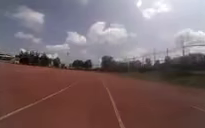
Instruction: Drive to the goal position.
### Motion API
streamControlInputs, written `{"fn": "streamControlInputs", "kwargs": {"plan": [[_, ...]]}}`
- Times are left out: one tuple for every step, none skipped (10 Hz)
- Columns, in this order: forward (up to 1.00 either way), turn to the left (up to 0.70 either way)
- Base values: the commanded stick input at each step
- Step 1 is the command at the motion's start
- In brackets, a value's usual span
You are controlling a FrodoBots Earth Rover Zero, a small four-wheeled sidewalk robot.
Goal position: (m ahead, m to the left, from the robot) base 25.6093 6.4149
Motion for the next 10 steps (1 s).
{"fn": "streamControlInputs", "kwargs": {"plan": [[0.7, 0.0], [0.7, 0.0], [0.7, 0.0], [0.7, 0.0], [0.7, 0.0], [0.7, 0.0], [0.7, 0.0], [0.7, 0.0], [0.7, 0.0], [0.7, 0.0]]}}
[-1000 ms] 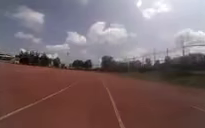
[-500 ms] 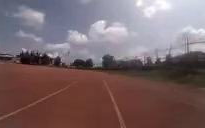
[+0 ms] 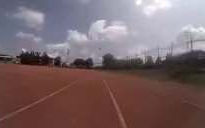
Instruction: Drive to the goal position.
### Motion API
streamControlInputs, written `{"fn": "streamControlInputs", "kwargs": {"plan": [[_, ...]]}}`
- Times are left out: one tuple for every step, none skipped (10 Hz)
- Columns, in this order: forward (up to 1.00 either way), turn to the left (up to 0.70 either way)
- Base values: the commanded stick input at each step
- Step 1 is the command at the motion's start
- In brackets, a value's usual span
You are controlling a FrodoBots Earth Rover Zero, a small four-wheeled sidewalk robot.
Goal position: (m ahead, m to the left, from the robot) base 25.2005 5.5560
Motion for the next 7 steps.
{"fn": "streamControlInputs", "kwargs": {"plan": [[0.7, 0.0], [0.7, 0.0], [0.7, 0.0], [0.7, 0.0], [0.7, 0.0], [0.7, 0.0], [0.7, 0.0]]}}
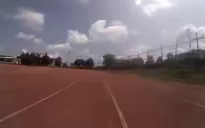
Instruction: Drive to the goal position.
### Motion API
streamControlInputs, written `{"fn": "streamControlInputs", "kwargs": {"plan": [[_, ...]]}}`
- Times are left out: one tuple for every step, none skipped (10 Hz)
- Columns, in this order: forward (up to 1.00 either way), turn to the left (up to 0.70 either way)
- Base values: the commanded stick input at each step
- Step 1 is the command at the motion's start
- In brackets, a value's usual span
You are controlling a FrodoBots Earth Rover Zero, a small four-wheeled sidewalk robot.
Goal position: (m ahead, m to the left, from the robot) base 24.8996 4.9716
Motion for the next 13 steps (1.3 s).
{"fn": "streamControlInputs", "kwargs": {"plan": [[0.7, 0.0], [0.7, 0.0], [0.7, 0.0], [0.7, 0.0], [0.7, 0.0], [0.7, 0.0], [0.7, 0.0], [0.7, 0.0], [0.7, 0.0], [0.7, 0.0], [0.7, 0.0], [0.7, 0.0], [0.7, 0.0]]}}
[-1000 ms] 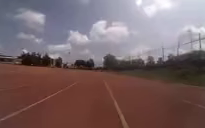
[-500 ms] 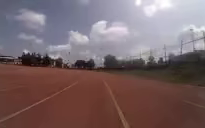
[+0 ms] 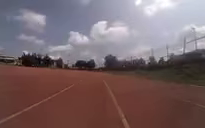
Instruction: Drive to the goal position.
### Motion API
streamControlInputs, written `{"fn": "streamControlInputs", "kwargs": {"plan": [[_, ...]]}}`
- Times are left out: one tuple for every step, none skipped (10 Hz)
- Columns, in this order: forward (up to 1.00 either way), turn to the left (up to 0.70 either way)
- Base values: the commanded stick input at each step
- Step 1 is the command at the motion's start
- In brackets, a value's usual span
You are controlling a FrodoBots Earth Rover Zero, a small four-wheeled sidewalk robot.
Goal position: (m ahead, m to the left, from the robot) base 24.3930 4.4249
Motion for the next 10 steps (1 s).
{"fn": "streamControlInputs", "kwargs": {"plan": [[0.7, 0.0], [0.7, 0.0], [0.7, -0.04], [0.7, 0.0], [0.7, 0.0], [0.7, 0.0], [0.7, 0.0], [0.7, 0.0], [0.7, 0.0], [0.7, 0.0]]}}
